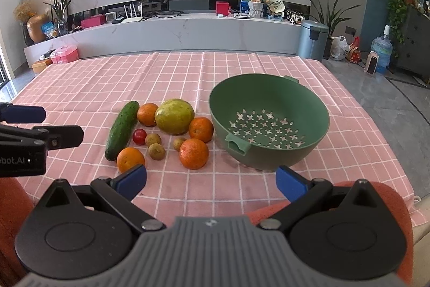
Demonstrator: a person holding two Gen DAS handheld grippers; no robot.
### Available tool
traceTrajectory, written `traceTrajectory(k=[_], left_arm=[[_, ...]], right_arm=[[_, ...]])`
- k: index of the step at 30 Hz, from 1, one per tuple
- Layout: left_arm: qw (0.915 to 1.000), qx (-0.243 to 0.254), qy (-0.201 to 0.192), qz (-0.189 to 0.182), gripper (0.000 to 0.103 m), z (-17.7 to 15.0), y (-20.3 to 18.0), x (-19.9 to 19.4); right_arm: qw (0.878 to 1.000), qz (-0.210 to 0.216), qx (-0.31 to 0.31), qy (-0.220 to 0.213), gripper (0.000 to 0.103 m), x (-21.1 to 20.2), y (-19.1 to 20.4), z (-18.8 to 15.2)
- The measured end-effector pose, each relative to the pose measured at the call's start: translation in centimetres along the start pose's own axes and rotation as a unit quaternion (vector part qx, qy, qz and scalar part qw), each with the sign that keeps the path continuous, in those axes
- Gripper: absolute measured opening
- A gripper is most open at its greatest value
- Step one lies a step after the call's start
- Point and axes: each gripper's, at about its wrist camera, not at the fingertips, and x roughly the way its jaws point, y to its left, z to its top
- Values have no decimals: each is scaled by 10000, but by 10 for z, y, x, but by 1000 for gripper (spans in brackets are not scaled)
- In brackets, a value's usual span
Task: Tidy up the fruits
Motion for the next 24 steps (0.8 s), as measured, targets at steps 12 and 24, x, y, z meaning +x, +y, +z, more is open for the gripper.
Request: traceTrajectory(k=[12,24], left_arm=[[10000,-5,-43,-27,88,1,0,-6],[10000,-2,-41,-30,88,2,0,-6]], right_arm=[[10000,-36,6,13,98,-1,-2,0],[10000,-54,60,44,98,0,-4,-1]])
